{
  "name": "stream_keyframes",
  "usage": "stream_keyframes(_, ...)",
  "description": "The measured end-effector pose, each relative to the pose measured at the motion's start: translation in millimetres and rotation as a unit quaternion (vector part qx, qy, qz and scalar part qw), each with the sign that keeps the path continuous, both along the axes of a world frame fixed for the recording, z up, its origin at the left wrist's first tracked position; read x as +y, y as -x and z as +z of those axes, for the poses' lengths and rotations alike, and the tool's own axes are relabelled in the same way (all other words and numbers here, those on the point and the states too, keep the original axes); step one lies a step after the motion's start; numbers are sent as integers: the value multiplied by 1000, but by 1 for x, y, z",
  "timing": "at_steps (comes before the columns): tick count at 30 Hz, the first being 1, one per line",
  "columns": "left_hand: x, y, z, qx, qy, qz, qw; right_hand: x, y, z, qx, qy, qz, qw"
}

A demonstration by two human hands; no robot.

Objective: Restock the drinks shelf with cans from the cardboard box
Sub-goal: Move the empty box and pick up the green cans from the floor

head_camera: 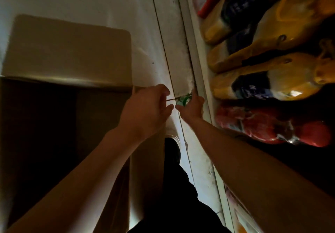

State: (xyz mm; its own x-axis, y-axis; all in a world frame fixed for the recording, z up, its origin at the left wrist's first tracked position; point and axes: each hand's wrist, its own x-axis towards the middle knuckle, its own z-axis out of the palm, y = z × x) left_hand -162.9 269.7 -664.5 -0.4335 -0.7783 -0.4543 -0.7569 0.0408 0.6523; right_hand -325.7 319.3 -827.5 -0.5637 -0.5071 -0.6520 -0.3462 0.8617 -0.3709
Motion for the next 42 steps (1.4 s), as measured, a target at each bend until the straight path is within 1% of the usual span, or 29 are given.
stream_keyframes(2, -2, 7, -3, -39, 35, -7, 999, 1, 1, -15, 33, 17, -19, 999)
stream_keyframes(5, 1, 13, -10, -66, 102, -19, 992, 6, 4, -27, 84, 46, 6, 995)
stream_keyframes(8, 6, 12, -14, -98, 133, -46, 985, 17, 9, -24, 78, 76, 3, 994)
stream_keyframes(11, 9, 8, -13, -86, 131, -46, 987, 25, 10, -1, 33, 118, -2, 992)
stream_keyframes(13, 12, 3, -4, -61, 98, -35, 993, 32, 6, 26, 8, 151, 1, 989)
stream_keyframes(14, 14, 0, 2, -35, 69, -28, 997, 34, 3, 44, -3, 172, -5, 985)
stream_keyframes(16, 20, -6, 26, 40, -12, 0, 999, 40, -5, 91, -15, 201, -11, 979)
stream_keyframes(17, 23, -9, 46, 70, -39, 20, 997, 44, -11, 121, -21, 211, -11, 977)
stream_keyframes(19, 25, -15, 75, 84, -65, 37, 994, 49, -20, 176, -46, 239, -12, 970)
stream_keyframes(20, 24, -18, 95, 76, -67, 27, 995, 52, -24, 210, -63, 253, -8, 965)
stream_keyframes(21, 23, -22, 125, 76, -69, 14, 995, 56, -30, 258, -82, 261, -5, 962)
stream_keyframes(22, 23, -24, 140, 75, -85, 8, 994, 62, -33, 289, -94, 272, 4, 958)
stream_keyframes(24, 16, -28, 204, 85, -109, -29, 990, 69, -41, 378, -118, 296, 30, 947)
stream_keyframes(27, 19, -23, 295, 142, -139, -121, 972, 84, -47, 497, -141, 296, 77, 941)
stream_keyframes(28, 25, -21, 332, 153, -140, -150, 967, 91, -47, 539, -136, 296, 93, 941)
stream_keyframes(29, 27, -17, 357, 160, -142, -169, 962, 93, -44, 563, -132, 292, 119, 940)
stream_keyframes(30, 36, -14, 398, 157, -137, -187, 960, 102, -41, 604, -116, 291, 142, 939)
stream_keyframes(31, 44, -12, 422, 163, -133, -191, 959, 107, -38, 630, -103, 291, 170, 936)
stream_keyframes(33, 70, -8, 490, 192, -114, -193, 956, 132, -34, 699, -74, 304, 187, 931)
stream_keyframes(35, 100, -2, 543, 229, -85, -177, 954, 164, -32, 759, -45, 339, 163, 926)
stream_keyframes(37, 128, 4, 579, 249, -63, -122, 959, 195, -38, 799, -69, 389, 68, 916)
stream_keyframes(38, 148, 15, 615, 264, -47, -110, 957, 224, -37, 837, -80, 428, 5, 900)
stream_keyframes(39, 156, 16, 614, 275, -60, -76, 956, 230, -43, 836, -112, 443, -36, 889)
stream_keyframes(40, 167, 22, 633, 281, -45, -70, 956, 242, -47, 854, -111, 459, -69, 879)
stream_keyframes(42, 200, 37, 674, 283, 4, -88, 955, 272, -50, 886, -62, 495, -112, 859)
